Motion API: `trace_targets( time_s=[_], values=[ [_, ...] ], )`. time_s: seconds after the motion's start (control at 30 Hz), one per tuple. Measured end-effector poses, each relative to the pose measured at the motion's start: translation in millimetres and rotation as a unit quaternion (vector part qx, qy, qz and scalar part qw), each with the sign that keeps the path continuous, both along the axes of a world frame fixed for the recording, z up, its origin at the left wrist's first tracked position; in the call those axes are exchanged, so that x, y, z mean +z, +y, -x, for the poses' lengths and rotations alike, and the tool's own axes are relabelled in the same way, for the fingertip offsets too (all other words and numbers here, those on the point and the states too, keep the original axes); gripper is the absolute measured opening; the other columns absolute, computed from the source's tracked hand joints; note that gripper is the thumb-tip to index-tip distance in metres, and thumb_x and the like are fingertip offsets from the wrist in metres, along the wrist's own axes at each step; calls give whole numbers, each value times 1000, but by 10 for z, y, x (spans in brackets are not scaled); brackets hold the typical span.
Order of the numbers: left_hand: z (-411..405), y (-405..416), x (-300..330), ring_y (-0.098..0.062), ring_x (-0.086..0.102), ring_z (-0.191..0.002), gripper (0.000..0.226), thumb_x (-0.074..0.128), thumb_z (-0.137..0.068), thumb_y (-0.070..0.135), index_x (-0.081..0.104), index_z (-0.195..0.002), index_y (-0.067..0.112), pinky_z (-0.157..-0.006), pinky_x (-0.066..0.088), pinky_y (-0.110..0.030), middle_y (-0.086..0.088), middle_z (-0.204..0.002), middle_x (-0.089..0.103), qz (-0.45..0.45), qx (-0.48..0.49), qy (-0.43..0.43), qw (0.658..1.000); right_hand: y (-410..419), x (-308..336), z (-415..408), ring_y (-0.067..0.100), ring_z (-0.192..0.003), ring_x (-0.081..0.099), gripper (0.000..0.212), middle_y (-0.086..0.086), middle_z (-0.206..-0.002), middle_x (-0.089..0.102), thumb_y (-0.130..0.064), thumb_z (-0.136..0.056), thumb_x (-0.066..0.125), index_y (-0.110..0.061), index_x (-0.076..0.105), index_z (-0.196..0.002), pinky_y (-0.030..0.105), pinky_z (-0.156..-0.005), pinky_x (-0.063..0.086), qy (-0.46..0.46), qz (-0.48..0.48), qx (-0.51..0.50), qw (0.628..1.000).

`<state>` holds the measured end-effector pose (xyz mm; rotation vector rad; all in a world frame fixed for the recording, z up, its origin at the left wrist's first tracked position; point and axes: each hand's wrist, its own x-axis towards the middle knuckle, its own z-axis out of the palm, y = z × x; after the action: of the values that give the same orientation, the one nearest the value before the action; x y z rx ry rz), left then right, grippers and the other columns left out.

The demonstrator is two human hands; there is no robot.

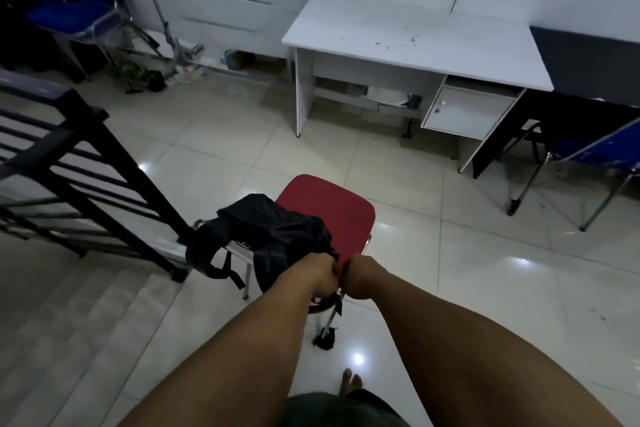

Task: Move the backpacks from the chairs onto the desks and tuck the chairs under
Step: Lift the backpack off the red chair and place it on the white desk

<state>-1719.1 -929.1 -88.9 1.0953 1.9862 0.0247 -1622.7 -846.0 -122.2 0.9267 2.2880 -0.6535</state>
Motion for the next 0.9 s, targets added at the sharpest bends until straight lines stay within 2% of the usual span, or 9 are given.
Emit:
trace_targets(
  time_s=[0.17, 0.27, 0.33, 0.43, 0.53, 0.63, 0.77, 0.83, 0.9],
  values=[
    [340, -89, 126, -31, 64, -99, 25, 50, -88, 4, 64, -107, 11, -85, 54, -40, -9, -104, 61, -27, -52, -13, 998, -242, 130, 300, 26, -83, 50, 28, 18, -114, 66, -14, -94, 52, 0, 65, -115, 30, -73, 39, 23, -18, -30, 999],
    [491, -172, 152, -30, 64, -92, 26, 52, -86, 0, 65, -108, 6, -81, 55, -40, -12, -108, 66, -57, -77, 0, 995, -359, 171, 487, 29, -89, 58, 29, 17, -108, 67, -16, -93, 57, -1, 65, -116, 29, -74, 40, 16, -17, -72, 997],
    [587, -251, 168, -28, 64, -91, 30, 53, -85, -2, 68, -109, 8, -82, 56, -38, -10, -109, 66, -125, -59, 0, 990, -423, 200, 591, 27, -89, 57, 30, 14, -98, 65, -17, -97, 53, 0, 64, -119, 28, -74, 39, 19, -17, -73, 997],
    [757, -379, 196, -19, 63, -91, 24, 54, -88, 4, 73, -98, 15, -82, 56, -35, -2, -103, 65, -272, -18, -11, 962, -542, 219, 674, 29, -93, 62, 28, 14, -111, 68, -22, -97, 52, -6, 65, -116, 30, -73, 41, 28, -32, -84, 996],
    [884, -472, 213, -14, 59, -88, 20, 55, -87, 9, 72, -87, 20, -78, 54, -35, 5, -96, 63, -327, -41, 48, 943, -655, 156, 668, 25, -80, 56, 24, 12, -102, 68, -27, -93, 57, -10, 67, -107, 31, -68, 41, 43, -41, -156, 986],
    [1003, -542, 209, -18, 52, -103, 20, 55, -86, 13, 70, -92, 26, -89, 44, -33, 5, -105, 60, -305, -26, 166, 938, -737, 222, 677, 29, -87, 61, 26, 10, -95, 68, -32, -97, 53, -11, 68, -97, 30, -70, 42, 120, 8, -262, 958],
    [1197, -676, 112, -30, 38, -129, 37, 53, -87, 30, 58, -122, 19, -111, 28, -47, -10, -134, 50, -179, 53, 274, 944, -854, 390, 838, 28, -81, 62, 65, 11, -82, 67, -56, -102, 32, -7, 65, -75, 35, -76, 45, 219, 96, -339, 910],
    [1293, -734, 79, -34, 32, -136, 46, 47, -93, 40, 50, -132, 16, -113, 23, -55, -15, -141, 44, -140, 92, 289, 943, -879, 413, 917, 21, -67, 55, 67, 5, -70, 60, -71, -93, 37, -12, 57, -68, 33, -69, 43, 231, 121, -366, 893],
    [1353, -761, 58, -35, 33, -135, 48, 43, -96, 44, 47, -133, 16, -111, 24, -59, -16, -141, 44, -132, 116, 285, 942, -899, 391, 947, 15, -56, 45, 57, -1, -59, 48, -67, -87, 56, -17, 50, -62, 28, -60, 37, 243, 142, -372, 884]
  ],
)
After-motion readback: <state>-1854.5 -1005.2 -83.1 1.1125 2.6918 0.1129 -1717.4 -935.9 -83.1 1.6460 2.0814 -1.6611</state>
